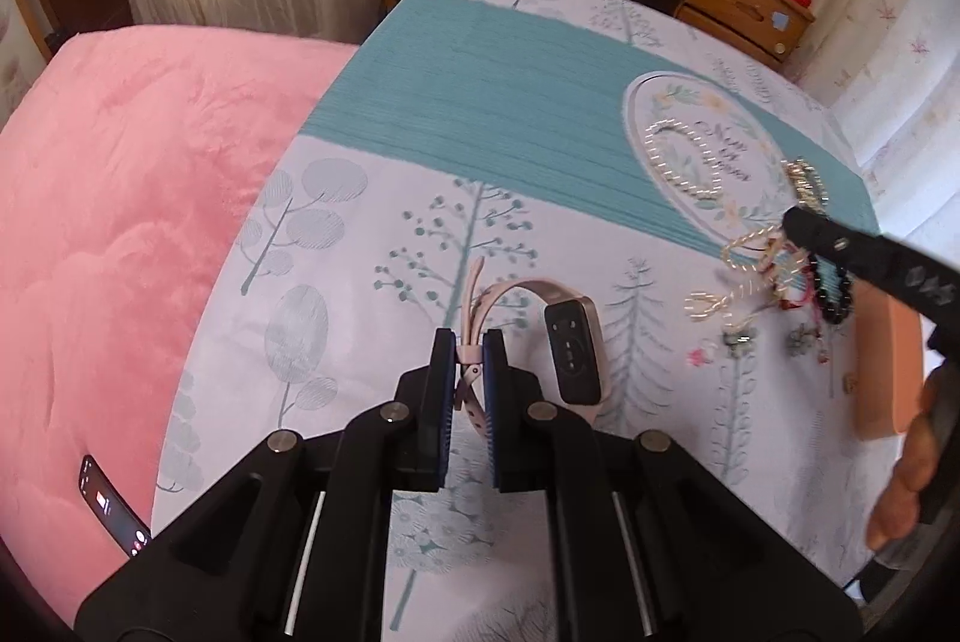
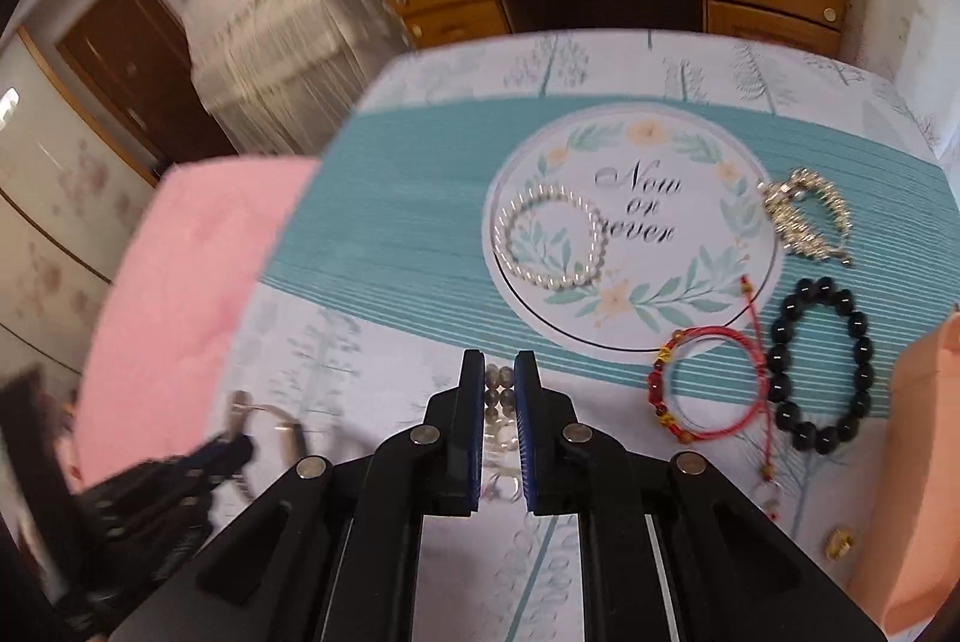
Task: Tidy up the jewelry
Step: 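Carry watch and necklace into the peach tray and open both grippers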
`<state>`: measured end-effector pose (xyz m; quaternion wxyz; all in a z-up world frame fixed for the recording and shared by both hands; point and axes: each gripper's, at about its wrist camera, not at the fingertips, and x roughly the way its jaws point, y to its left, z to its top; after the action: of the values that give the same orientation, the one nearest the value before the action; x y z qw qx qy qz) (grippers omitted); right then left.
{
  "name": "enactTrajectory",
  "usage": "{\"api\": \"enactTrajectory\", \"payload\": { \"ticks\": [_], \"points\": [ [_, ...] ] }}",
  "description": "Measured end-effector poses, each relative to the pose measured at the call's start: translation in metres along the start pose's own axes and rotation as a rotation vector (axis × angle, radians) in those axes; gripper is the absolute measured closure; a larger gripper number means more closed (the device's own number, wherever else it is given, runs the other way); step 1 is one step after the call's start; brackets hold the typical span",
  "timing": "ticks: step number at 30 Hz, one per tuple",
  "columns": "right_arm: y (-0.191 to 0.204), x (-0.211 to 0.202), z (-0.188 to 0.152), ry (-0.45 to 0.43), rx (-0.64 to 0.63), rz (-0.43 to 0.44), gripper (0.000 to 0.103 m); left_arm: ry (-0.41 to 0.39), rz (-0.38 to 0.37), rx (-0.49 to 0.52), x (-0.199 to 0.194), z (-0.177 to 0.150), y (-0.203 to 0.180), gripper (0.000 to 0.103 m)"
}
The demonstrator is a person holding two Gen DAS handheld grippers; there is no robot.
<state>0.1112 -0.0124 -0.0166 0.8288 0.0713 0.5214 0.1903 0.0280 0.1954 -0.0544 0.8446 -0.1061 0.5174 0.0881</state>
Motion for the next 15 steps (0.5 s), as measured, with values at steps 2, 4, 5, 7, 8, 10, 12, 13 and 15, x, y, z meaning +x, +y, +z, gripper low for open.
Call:
{"api": "enactTrajectory", "payload": {
  "ticks": [2,4,5,7,8,10,12,13,15],
  "points": [
    [-0.002,-0.03,-0.001,-0.037,0.019,0.034,0.094,-0.016,-0.008,0.018,-0.011,0.0,-0.008,0.097],
    [-0.005,-0.06,0.002,-0.083,0.033,0.07,0.094,-0.029,-0.02,0.036,-0.023,0.001,-0.017,0.097],
    [-0.008,-0.076,0.003,-0.11,0.036,0.082,0.094,-0.035,-0.029,0.044,-0.028,0.001,-0.022,0.097],
    [-0.012,-0.11,0.007,-0.153,0.044,0.102,0.094,-0.045,-0.051,0.061,-0.041,0.003,-0.033,0.097],
    [-0.015,-0.125,0.007,-0.176,0.048,0.11,0.094,-0.05,-0.061,0.068,-0.046,0.003,-0.038,0.097],
    [-0.023,-0.157,0.005,-0.223,0.059,0.119,0.094,-0.06,-0.082,0.088,-0.058,0.005,-0.051,0.097],
    [-0.032,-0.185,0.003,-0.265,0.069,0.123,0.094,-0.07,-0.097,0.111,-0.068,0.007,-0.064,0.097],
    [-0.039,-0.201,0.002,-0.286,0.071,0.117,0.094,-0.076,-0.106,0.126,-0.073,0.009,-0.072,0.097],
    [-0.052,-0.226,-0.003,-0.32,0.082,0.087,0.094,-0.09,-0.13,0.153,-0.084,0.011,-0.088,0.097]
  ]
}}
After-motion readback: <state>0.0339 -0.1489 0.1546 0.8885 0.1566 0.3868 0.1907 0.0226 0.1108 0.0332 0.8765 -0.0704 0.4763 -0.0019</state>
